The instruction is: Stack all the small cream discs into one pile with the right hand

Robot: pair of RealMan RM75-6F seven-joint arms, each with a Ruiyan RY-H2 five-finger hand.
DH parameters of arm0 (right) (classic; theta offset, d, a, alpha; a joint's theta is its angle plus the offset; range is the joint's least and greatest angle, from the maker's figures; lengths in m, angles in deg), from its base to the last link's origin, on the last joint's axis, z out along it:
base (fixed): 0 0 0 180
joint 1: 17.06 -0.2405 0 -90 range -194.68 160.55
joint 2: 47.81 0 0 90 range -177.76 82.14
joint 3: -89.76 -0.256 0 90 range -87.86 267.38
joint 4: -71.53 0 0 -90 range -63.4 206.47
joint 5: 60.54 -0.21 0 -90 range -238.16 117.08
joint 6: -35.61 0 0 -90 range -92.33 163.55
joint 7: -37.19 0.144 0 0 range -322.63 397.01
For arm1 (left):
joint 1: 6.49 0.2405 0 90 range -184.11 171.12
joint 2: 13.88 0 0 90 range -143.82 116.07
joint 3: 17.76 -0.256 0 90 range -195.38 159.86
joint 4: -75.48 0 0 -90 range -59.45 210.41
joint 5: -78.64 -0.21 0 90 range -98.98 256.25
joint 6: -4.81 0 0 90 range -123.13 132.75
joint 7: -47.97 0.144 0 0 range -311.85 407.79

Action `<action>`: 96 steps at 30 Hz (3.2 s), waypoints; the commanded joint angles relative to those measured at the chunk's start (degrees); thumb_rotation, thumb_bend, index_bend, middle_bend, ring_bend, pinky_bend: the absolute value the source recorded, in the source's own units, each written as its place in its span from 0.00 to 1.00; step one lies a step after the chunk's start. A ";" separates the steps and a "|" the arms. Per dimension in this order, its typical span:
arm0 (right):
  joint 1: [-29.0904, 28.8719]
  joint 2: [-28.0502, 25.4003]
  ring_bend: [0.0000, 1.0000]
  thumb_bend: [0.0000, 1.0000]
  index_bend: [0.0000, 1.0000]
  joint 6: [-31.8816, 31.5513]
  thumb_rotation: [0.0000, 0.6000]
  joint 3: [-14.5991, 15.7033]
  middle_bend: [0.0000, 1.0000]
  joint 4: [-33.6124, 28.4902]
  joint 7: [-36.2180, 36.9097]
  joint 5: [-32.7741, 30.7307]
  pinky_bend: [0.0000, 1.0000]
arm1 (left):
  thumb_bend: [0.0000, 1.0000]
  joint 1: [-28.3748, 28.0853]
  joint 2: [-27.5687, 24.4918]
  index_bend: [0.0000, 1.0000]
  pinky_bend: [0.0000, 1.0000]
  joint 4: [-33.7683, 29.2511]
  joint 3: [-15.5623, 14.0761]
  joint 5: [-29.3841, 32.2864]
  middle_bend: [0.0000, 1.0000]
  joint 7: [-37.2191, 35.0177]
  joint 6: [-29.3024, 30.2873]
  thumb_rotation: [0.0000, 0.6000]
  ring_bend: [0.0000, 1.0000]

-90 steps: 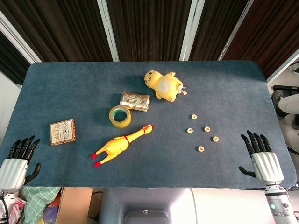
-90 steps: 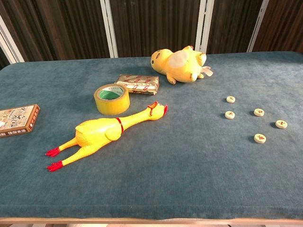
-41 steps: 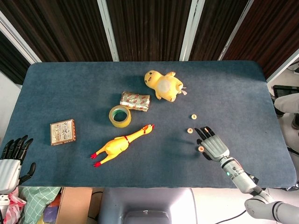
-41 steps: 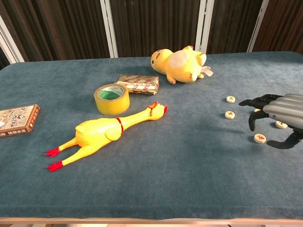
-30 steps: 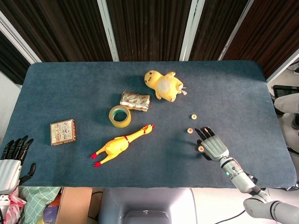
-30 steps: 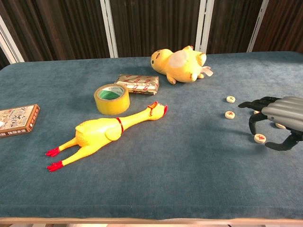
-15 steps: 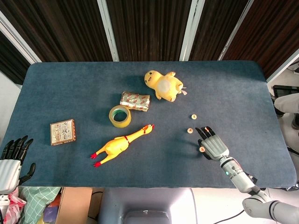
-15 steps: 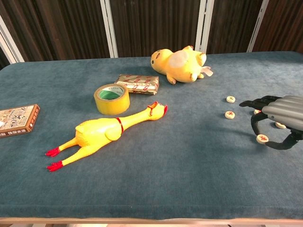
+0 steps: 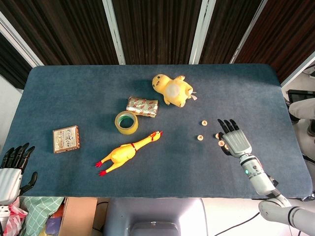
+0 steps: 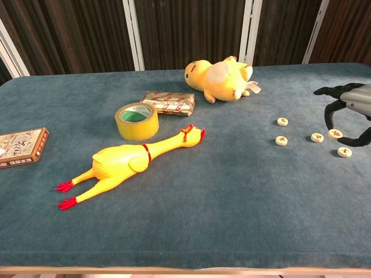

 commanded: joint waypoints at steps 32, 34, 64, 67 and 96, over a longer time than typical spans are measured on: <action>-0.32 2.20 0.00 0.47 0.59 2.83 1.00 1.77 0.02 5.43 0.35 -1.81 0.00 | 0.44 0.36 -0.04 0.00 0.05 0.15 -0.19 -1.25 0.00 -0.76 1.19 1.00 0.00; -0.19 1.93 0.00 0.47 0.59 2.70 1.00 1.82 0.02 4.96 0.23 -1.92 0.00 | 0.43 0.46 0.03 0.00 0.06 0.26 -0.28 -1.44 0.00 -0.73 1.40 1.00 0.00; 0.14 -0.43 0.00 0.47 0.31 2.27 1.00 0.65 0.01 0.88 -0.04 -4.47 0.00 | 0.44 0.59 -0.15 0.00 0.06 0.03 -0.19 -0.92 0.00 -0.81 1.13 1.00 0.00; 0.06 -1.94 0.00 0.47 0.33 1.12 1.00 -0.86 0.01 -0.76 2.08 -4.72 0.00 | 0.43 0.50 -0.14 0.00 0.06 -0.03 -0.09 -0.66 0.00 -0.81 0.87 1.00 0.00; -8.00 8.86 0.00 0.47 0.54 11.73 1.00 -1.85 0.01 12.47 -4.50 -12.99 0.00 | 0.43 0.20 -0.28 0.00 0.06 -0.29 0.38 0.49 0.00 -1.01 0.08 1.00 0.00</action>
